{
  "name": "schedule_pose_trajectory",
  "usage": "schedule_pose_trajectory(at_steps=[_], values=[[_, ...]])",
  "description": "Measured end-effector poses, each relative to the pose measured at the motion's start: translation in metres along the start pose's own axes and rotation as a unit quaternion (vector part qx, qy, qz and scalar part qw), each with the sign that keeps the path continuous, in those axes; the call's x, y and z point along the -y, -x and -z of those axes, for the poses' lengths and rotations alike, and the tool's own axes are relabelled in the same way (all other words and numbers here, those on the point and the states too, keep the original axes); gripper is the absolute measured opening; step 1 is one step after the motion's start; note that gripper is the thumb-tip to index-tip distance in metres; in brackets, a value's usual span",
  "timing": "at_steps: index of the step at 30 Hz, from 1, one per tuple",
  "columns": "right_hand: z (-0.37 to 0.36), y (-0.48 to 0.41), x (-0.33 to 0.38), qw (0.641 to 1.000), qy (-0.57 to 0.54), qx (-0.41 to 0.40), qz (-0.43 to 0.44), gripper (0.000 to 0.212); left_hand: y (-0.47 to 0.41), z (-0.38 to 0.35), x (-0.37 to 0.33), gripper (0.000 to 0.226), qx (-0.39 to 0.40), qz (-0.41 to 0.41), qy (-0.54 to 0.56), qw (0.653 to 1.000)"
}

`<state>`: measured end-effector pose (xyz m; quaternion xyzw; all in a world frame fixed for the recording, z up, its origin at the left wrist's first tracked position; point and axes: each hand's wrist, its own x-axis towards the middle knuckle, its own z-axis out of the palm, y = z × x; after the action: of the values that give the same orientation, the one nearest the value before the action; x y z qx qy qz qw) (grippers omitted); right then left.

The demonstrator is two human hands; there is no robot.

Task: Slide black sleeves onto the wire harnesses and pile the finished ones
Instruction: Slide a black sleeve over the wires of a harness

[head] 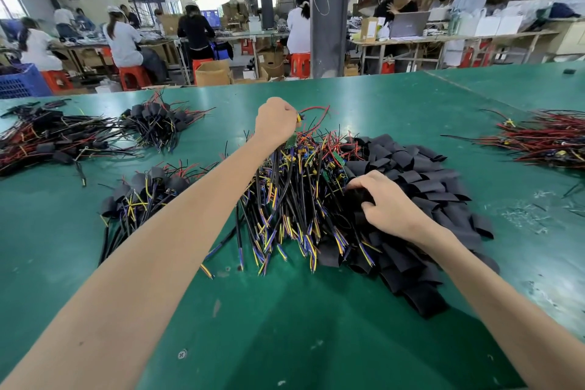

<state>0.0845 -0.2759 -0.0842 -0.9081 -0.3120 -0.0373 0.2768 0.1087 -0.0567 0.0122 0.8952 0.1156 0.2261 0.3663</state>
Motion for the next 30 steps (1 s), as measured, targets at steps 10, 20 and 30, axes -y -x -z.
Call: schedule_pose_trajectory(at_steps=[10,20,30], values=[[-0.002,0.001,0.004,0.999,0.047,-0.005,0.022,0.04,0.005,0.01,-0.009,0.025,-0.022,-0.039,0.085,0.995],[0.004,0.003,0.018,0.989,0.013,-0.14,0.034,0.054,0.026,0.068,-0.056,0.027,-0.063,-0.218,0.071,0.971],[0.003,0.004,0.021,0.981,-0.018,-0.186,0.052,0.039,0.112,0.071,0.038,0.016,-0.009,-0.221,-0.154,0.963]])
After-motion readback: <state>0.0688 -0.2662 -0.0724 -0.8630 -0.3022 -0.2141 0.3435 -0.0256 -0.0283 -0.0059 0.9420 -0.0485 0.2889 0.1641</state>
